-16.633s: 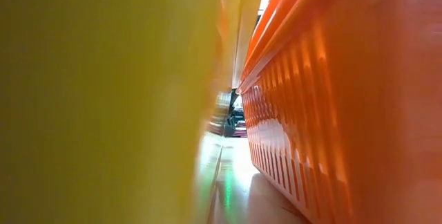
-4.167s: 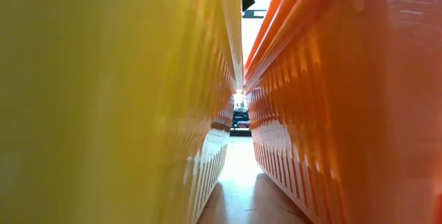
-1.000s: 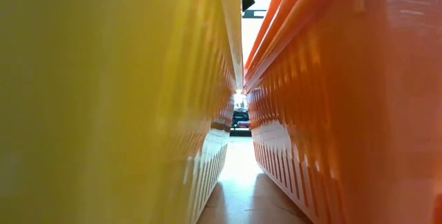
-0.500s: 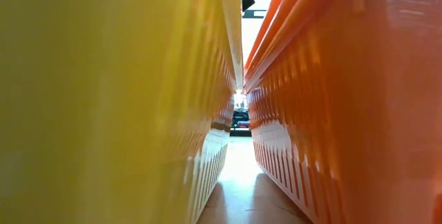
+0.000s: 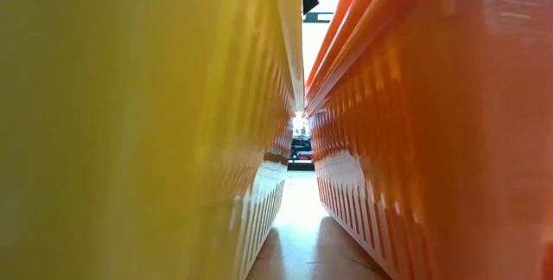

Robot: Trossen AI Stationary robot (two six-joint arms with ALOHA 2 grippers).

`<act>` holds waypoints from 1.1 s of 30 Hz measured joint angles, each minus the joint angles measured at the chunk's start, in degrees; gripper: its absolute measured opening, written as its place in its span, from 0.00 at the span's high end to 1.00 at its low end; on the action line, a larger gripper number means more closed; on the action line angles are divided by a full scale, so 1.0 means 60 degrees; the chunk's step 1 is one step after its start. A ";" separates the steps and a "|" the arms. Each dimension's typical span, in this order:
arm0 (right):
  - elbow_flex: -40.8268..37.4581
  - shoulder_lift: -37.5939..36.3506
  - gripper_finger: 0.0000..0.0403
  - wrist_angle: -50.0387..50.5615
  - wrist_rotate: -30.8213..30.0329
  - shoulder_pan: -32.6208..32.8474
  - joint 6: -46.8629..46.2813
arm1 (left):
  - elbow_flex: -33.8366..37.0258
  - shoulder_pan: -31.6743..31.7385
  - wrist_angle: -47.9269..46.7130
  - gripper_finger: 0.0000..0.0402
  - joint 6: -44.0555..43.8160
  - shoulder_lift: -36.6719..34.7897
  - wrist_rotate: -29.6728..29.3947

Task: Pick & Place USB Port
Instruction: Put the black and pink charger cable into the orange bin

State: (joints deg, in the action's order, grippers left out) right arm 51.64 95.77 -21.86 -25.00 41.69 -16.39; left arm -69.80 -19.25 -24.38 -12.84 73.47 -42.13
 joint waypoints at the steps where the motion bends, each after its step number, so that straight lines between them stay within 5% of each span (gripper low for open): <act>1: 0.0000 0.0000 0.51 0.0015 -0.0040 0.0000 0.0132 | 0.0003 0.0000 -0.0003 0.81 0.0000 0.0000 -0.0003; 15: 0.0000 -0.0015 0.51 0.0882 -0.1293 -0.0309 0.0433 | 0.0003 0.0011 0.0008 0.81 -0.0011 0.0000 -0.0002; 33: 0.0000 -0.0018 0.51 0.0337 -0.0304 -0.0521 0.0846 | 0.0003 0.0011 0.0004 0.81 -0.0081 0.0004 -0.0003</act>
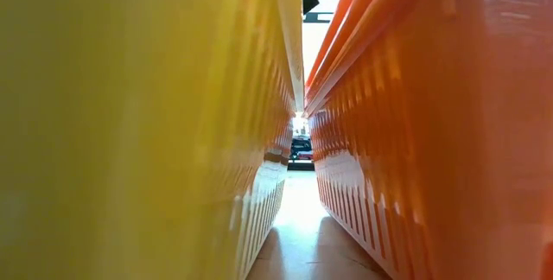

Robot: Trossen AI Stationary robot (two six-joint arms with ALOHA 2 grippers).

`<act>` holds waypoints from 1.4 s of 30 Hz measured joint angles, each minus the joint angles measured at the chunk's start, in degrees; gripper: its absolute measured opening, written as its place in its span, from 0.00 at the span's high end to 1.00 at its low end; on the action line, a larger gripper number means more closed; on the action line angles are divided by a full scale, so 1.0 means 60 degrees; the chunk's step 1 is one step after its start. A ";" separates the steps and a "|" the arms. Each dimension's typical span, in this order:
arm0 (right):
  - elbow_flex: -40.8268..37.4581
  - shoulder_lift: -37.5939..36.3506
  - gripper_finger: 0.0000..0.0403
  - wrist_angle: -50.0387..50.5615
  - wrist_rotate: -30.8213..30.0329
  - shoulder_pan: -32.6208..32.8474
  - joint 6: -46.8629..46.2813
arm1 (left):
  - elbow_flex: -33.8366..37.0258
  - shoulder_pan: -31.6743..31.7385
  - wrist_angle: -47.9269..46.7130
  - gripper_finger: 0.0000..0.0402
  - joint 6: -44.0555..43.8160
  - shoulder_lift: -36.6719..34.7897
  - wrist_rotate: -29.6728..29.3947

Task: Pick & Place USB Port
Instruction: Put the black and pink charger cable into the orange bin, then put the black and purple charger cable into the orange bin

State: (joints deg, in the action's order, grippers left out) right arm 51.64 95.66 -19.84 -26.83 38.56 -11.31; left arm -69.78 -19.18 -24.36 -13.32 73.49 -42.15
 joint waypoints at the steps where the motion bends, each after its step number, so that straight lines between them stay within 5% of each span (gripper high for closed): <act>1: 0.0000 0.0000 0.51 0.0033 -0.0026 0.0025 0.0000 | 0.0000 0.0000 -0.0003 0.81 -0.0003 0.0000 0.0000; 28: 0.0000 -0.0020 0.51 0.0720 -0.0188 0.0401 -0.0248 | 0.0000 0.0000 -0.0122 0.81 -0.0490 0.0100 0.0094; 35: 0.0000 -0.1185 0.51 0.5703 -0.3225 0.0256 -0.2222 | 0.0005 0.0007 -0.0274 0.81 -0.0426 0.0598 0.0546; 42: -0.0004 -0.3001 0.51 1.2511 -0.3028 0.0360 -0.7981 | 0.0004 -0.0041 -0.0438 0.81 -0.0426 0.0670 0.0565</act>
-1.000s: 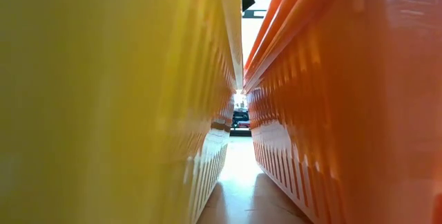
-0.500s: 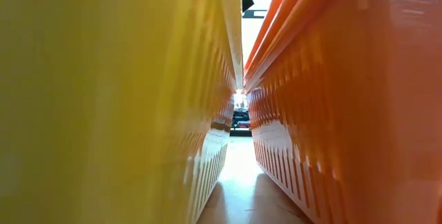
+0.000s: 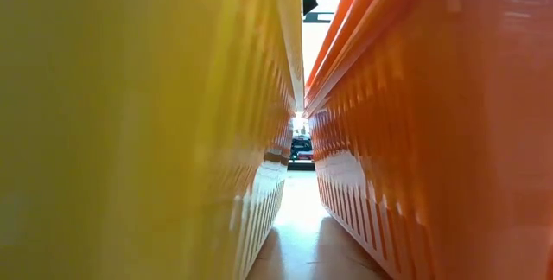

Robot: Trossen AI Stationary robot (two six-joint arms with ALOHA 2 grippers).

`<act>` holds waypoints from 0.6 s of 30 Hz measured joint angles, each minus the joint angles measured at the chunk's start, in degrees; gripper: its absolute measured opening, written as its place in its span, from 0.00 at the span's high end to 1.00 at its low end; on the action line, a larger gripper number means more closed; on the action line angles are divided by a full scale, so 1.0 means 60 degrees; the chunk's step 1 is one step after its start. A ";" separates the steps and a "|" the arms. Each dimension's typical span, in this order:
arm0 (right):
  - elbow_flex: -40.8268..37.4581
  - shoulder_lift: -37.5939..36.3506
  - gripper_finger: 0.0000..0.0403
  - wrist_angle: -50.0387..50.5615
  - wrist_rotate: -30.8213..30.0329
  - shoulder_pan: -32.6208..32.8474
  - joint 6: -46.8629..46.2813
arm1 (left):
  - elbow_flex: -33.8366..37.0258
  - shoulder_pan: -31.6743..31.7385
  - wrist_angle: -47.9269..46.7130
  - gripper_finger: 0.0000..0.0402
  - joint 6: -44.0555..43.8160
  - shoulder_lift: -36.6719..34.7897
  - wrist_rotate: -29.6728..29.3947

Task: Pick & Place USB Port
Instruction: Put the black and purple charger cable into the orange bin

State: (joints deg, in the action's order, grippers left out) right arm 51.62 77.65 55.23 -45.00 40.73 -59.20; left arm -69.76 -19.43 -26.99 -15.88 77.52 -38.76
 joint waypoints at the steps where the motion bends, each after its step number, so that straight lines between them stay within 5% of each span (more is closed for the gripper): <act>1: 0.0000 -0.0119 0.51 0.0722 0.0263 0.0106 -0.0737 | 0.0000 -0.0015 0.0010 0.81 0.0000 -0.0007 -0.0001; 4: -0.0110 -0.0227 0.51 0.2080 0.1397 0.0364 -0.2453 | 0.0000 -0.0014 -0.0119 0.81 -0.0010 -0.0007 0.0014; 11: -0.1976 -0.0213 0.51 0.1919 0.3630 0.1108 -0.4989 | 0.0000 -0.0082 -0.0221 0.81 -0.0015 -0.0007 0.0010; 18: -0.2288 -0.0281 0.52 0.1642 0.3812 0.1364 -0.6084 | 0.0000 -0.0079 -0.0265 0.81 -0.0004 0.0014 0.0010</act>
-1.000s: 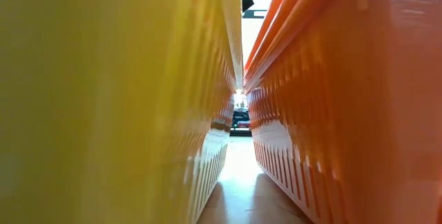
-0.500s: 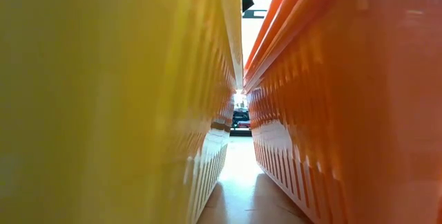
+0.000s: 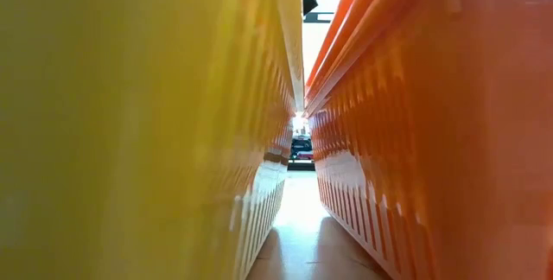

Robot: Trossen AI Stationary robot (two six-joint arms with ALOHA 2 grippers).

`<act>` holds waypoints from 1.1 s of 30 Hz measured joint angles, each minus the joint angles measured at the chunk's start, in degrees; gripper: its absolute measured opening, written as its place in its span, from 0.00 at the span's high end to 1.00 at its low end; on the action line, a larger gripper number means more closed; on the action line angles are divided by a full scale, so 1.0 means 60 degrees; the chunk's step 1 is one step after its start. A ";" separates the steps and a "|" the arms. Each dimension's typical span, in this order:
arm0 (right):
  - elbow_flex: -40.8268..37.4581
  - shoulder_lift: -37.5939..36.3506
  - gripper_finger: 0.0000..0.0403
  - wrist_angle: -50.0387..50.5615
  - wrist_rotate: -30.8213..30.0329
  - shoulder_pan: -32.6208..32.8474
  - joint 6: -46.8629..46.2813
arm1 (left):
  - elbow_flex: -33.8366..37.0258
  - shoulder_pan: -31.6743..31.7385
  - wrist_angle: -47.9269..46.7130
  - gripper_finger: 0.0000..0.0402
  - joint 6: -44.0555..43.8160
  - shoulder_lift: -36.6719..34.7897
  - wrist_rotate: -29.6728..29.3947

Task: Pick & Place USB Port
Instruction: Put the black and purple charger cable into the orange bin

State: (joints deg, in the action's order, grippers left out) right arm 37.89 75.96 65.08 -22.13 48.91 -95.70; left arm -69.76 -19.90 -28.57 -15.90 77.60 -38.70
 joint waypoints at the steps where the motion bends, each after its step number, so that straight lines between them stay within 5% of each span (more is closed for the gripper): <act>1: -0.0005 -0.0004 0.53 -0.0065 0.0226 -0.0005 -0.0224 | 0.0000 -0.0019 -0.0001 0.81 -0.0003 0.0000 0.0022; 22: -0.1418 0.0019 0.57 -0.2492 0.1460 0.0196 -0.1191 | 0.0000 -0.0033 -0.0081 0.81 0.0000 0.0000 0.0072; 26: -0.1602 0.0179 0.68 -0.2516 0.1495 0.0209 -0.1185 | 0.0000 -0.0036 -0.0081 0.81 0.0000 0.0000 0.0069; 30: -0.1617 0.0234 0.92 -0.2494 0.1299 0.0212 -0.0985 | -0.0004 -0.0034 -0.0081 0.81 0.0000 0.0000 0.0072; 33: -0.1526 0.0249 0.96 -0.2337 0.1213 0.0214 -0.0820 | -0.0004 -0.0036 -0.0081 0.81 -0.0003 0.0000 0.0069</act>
State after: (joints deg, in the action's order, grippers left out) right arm 28.73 77.46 51.06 -14.85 50.19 -100.63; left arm -69.78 -20.12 -29.06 -15.92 77.60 -38.28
